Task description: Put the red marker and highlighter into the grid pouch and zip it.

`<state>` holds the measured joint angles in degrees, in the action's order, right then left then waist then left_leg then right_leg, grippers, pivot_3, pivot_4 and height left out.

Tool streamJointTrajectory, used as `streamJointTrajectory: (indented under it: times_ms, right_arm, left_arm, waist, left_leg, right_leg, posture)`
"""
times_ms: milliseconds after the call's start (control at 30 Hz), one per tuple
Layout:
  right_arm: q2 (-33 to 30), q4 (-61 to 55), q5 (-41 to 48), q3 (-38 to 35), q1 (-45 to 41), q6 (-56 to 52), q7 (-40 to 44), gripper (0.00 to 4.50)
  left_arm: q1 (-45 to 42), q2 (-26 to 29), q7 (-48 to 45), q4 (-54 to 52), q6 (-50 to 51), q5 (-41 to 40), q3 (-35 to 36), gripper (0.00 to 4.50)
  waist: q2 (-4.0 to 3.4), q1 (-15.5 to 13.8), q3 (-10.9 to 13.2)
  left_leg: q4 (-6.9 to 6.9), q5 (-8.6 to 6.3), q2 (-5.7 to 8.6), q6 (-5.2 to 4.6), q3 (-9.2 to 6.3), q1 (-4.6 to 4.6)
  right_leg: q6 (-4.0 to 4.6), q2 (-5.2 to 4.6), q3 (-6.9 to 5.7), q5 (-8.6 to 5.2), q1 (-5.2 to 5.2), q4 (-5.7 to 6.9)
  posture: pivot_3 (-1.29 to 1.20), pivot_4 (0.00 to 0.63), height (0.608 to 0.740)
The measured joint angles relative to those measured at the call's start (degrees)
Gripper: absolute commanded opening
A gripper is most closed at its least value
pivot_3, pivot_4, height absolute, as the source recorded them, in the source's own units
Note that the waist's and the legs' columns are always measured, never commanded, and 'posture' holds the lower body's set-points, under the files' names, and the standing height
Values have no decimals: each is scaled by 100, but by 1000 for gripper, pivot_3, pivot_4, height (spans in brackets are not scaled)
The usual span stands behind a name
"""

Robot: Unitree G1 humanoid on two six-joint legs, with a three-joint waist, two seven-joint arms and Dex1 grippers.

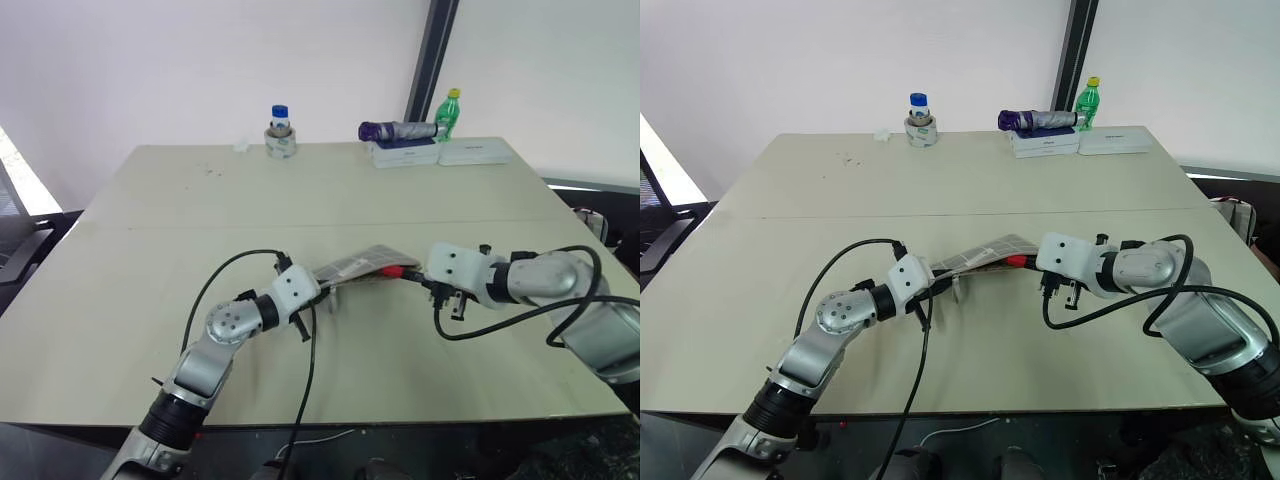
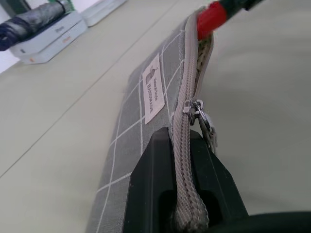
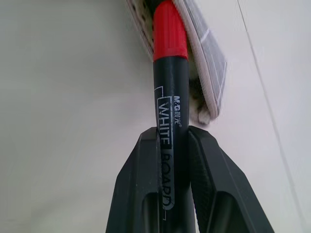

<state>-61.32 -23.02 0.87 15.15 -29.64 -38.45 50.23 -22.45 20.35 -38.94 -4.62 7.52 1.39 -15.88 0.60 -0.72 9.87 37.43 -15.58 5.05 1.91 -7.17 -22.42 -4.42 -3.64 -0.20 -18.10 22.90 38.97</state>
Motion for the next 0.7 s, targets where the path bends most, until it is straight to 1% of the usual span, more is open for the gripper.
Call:
streamJointTrajectory:
  times_ms: [133,367,500,700]
  right_arm:
    - [14,-12,-303,249,-198,57,178,246]
    - [236,-37,-879,743,-372,379,410,246]
    - [300,-37,-1139,800,-382,473,479,246]
    - [761,-54,-1350,909,-492,417,613,246]
  left_arm:
    - [-33,78,-39,1,-97,227,-173,0]
    - [-99,-53,-55,-3,-85,352,-363,0]
    - [-99,-54,-68,-3,-75,364,-365,0]
    - [-144,-108,-111,-34,-34,350,-360,0]
  waist:
    - [0,-1,0]
    - [0,-4,0]
    - [0,-1,0]
    - [0,1,0]
  left_leg:
    - [0,0,0,0,0,0]
    - [1,0,1,0,0,-1]
    - [1,0,1,0,0,-1]
    - [0,1,0,2,0,0]
  right_leg:
    - [0,0,0,0,0,0]
    - [0,0,0,0,1,0]
    - [0,0,0,0,1,0]
    - [0,0,0,0,2,2]
  posture:
    - [0,150,740]
    - [0,150,740]
    - [0,150,740]
    - [0,150,740]
